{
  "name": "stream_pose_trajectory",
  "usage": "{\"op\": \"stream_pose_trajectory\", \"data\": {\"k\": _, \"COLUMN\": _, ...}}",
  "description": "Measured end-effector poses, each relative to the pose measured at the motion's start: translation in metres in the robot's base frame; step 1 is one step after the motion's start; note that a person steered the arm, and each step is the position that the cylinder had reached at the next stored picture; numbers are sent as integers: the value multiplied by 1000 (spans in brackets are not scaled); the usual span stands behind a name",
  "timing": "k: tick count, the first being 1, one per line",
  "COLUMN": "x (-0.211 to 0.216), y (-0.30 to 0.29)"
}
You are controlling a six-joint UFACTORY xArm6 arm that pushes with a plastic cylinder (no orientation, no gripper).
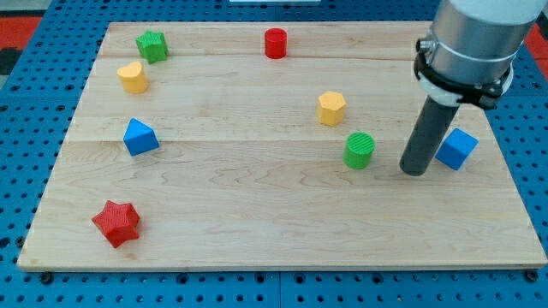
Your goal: Move the blue cube towards the top right of the board
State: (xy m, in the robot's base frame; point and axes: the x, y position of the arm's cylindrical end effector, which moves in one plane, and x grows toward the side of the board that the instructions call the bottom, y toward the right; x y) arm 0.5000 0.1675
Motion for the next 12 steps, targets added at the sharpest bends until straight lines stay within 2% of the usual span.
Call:
{"op": "stream_pose_trajectory", "data": {"k": 1, "x": 22, "y": 4}}
{"op": "stream_pose_trajectory", "data": {"k": 2, "x": 59, "y": 55}}
{"op": "stream_pose_trajectory", "data": {"k": 3, "x": 50, "y": 79}}
{"op": "stream_pose_trajectory", "data": {"k": 4, "x": 48, "y": 72}}
{"op": "stream_pose_trajectory", "data": {"k": 6, "x": 7, "y": 52}}
{"op": "stream_pose_trajectory", "data": {"k": 8, "x": -61, "y": 49}}
{"op": "stream_pose_trajectory", "data": {"k": 9, "x": -70, "y": 47}}
{"op": "stream_pose_trajectory", "data": {"k": 10, "x": -55, "y": 46}}
{"op": "stream_pose_trajectory", "data": {"k": 11, "x": -6, "y": 46}}
{"op": "stream_pose_trajectory", "data": {"k": 12, "x": 20, "y": 46}}
